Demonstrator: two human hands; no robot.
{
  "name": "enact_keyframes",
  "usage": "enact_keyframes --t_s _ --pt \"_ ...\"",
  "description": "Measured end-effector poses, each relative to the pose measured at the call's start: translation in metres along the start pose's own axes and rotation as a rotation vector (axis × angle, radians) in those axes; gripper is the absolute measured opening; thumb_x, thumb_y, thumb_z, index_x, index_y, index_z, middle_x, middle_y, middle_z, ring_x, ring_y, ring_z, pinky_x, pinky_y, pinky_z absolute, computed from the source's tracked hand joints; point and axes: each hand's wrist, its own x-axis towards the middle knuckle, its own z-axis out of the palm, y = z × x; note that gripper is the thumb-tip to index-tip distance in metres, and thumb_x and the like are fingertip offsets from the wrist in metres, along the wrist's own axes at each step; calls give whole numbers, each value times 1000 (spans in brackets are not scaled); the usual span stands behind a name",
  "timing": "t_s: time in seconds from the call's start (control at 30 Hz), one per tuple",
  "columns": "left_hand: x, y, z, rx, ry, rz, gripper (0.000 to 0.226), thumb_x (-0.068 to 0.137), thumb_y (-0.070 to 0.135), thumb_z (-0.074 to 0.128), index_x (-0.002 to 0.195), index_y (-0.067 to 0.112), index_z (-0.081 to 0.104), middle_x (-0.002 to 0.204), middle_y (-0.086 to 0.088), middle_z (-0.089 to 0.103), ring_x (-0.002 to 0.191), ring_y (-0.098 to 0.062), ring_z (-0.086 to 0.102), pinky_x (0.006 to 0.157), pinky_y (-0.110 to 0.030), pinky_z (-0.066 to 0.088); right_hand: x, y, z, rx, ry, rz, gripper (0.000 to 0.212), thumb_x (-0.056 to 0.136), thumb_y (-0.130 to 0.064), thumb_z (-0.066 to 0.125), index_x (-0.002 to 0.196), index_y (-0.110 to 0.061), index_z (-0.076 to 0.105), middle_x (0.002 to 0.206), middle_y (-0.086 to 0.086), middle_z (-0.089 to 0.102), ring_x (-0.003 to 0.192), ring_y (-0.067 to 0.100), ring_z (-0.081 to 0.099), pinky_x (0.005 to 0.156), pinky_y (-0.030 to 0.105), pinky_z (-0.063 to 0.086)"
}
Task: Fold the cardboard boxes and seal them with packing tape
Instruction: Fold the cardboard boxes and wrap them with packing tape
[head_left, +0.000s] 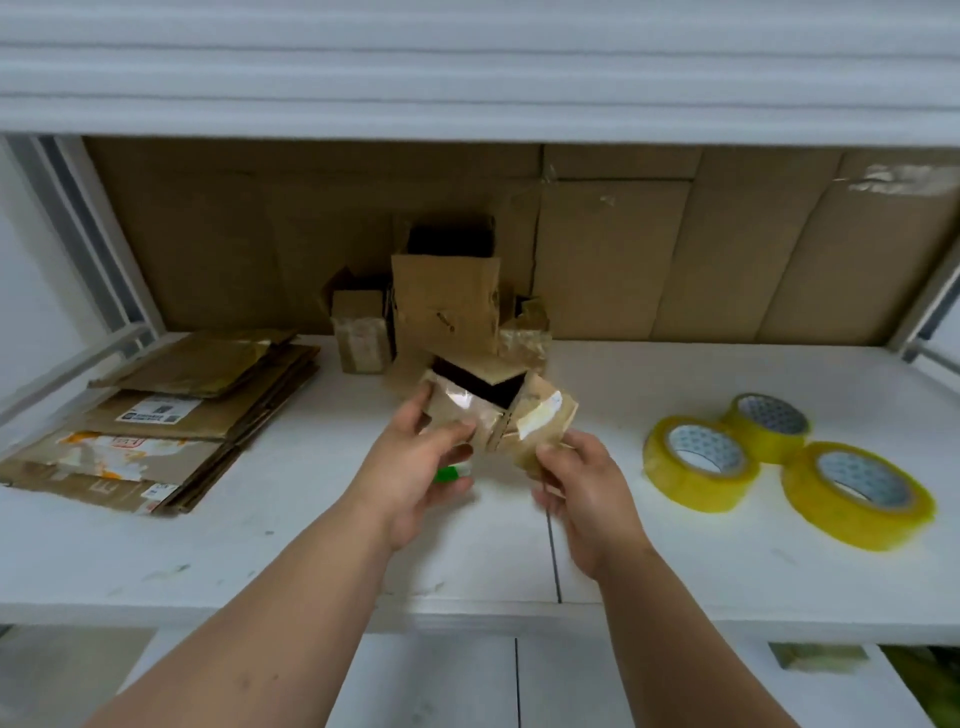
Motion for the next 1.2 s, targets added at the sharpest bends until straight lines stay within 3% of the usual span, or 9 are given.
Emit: enact_keyframes --t_s 0.13,0.27,0.4,0.5,0.67,0.77,0.83,1.03,1.2 --pt "11 -9 37 6 14 -21 62 93 9 64 146 34 42 128 -3 63 102 -25 69 69 -33 58 2 -8 -46 -174 34 -170 91 85 -6 74 144 -49 17 85 -9 71 82 4 70 70 16 51" --pt "19 -14 79 54 50 12 45 96 16 63 138 19 46 123 -6 66 102 -22 70 70 -33 57 5 -19 -74 -427 -8 -165 65 81 -12 78 132 -33 44 105 -14 68 86 -3 67 63 8 49" --pt "24 -22 108 164 56 37 17 101 20 55 115 13 61 112 -4 70 105 -16 66 88 -38 56 16 -27 -89 -891 113 -150 55 81 -38 75 128 -18 53 116 1 54 101 19 57 92 30 49" --pt "29 -26 118 234 50 62 17 100 18 53 101 19 70 101 0 75 101 -15 68 91 -35 55 25 -31 -94 -1091 100 -177 40 89 -39 64 111 -6 61 107 5 41 87 20 52 80 25 42" --pt "39 -34 126 348 -47 119 30 81 16 66 108 28 71 102 7 76 99 -12 70 93 -32 54 38 -31 -98 -931 82 -227 50 91 -28 62 135 -17 41 122 8 58 110 28 59 90 33 48" --pt "51 -38 129 466 30 231 16 94 19 65 92 33 71 88 11 74 83 0 68 73 -13 50 48 -34 -94 -913 76 -231 53 93 -22 57 140 -20 32 125 11 58 113 31 58 89 36 48" --pt "61 -38 130 551 90 260 18 98 22 58 91 31 72 87 9 71 80 -3 64 64 -16 47 58 -38 -90 -882 70 -204 49 95 -19 51 140 -19 33 125 13 57 111 32 58 87 37 50" --pt "96 -24 135 538 -11 162 43 90 -2 49 85 37 69 93 0 70 95 -23 64 95 -47 52 98 -51 -77 -719 17 -87 47 90 -13 48 133 -17 31 104 1 55 90 23 60 66 30 48" --pt "129 -13 136 496 -112 93 33 94 17 61 85 49 62 98 13 67 98 -13 62 98 -43 51 147 -60 -69 -813 67 -13 54 93 -21 58 140 -12 33 135 14 47 118 32 51 94 37 46"
